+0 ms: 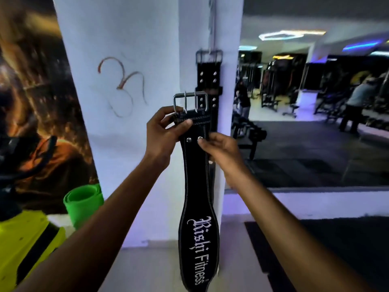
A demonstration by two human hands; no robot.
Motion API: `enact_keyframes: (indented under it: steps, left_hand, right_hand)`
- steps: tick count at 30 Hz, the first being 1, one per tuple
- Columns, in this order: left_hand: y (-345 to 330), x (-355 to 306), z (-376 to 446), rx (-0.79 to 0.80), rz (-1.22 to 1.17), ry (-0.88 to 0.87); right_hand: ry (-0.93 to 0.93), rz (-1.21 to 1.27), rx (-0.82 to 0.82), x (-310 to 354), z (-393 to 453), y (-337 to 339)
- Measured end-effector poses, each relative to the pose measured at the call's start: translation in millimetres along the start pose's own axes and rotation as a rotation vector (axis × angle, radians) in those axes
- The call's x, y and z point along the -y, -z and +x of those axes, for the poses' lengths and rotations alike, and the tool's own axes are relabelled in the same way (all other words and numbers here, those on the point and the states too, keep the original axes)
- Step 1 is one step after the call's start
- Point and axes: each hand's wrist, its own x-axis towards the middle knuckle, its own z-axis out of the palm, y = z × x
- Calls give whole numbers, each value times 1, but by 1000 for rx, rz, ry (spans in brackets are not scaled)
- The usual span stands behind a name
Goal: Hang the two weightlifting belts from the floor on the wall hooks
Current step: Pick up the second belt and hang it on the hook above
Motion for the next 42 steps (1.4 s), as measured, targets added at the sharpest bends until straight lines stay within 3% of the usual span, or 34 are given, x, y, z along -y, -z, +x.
enact_keyframes:
  steps: [5, 11, 15, 19, 22, 31, 39, 42]
  left_hand:
    - [-50, -47, 26, -9, -29, -113]
    - [-93, -82, 47, -4, 9, -215]
    - [-109, -104, 57, -6, 3, -208]
    - [-113, -109, 63, -15, 22, -196]
    - [-113, -105, 63, -26, 39, -186]
    - [-121, -118, 68, -1, 28, -237]
    - [-106, -119, 70, -34, 72, -256]
    - [-106, -112, 66, -35, 69, -251]
  right_hand:
    - [130, -8, -18, 63, 17, 25]
    - [199, 53, -20, 92, 23, 53]
    - [197, 4, -54, 50, 12, 58]
    - [42, -86, -34, -34, -27, 64]
    - [-20, -106, 6, -45, -49, 72]
    - [309, 28, -7, 87, 18, 73]
    - [23, -132, 63, -34, -62, 87]
    - [3, -197, 85, -32, -64, 86]
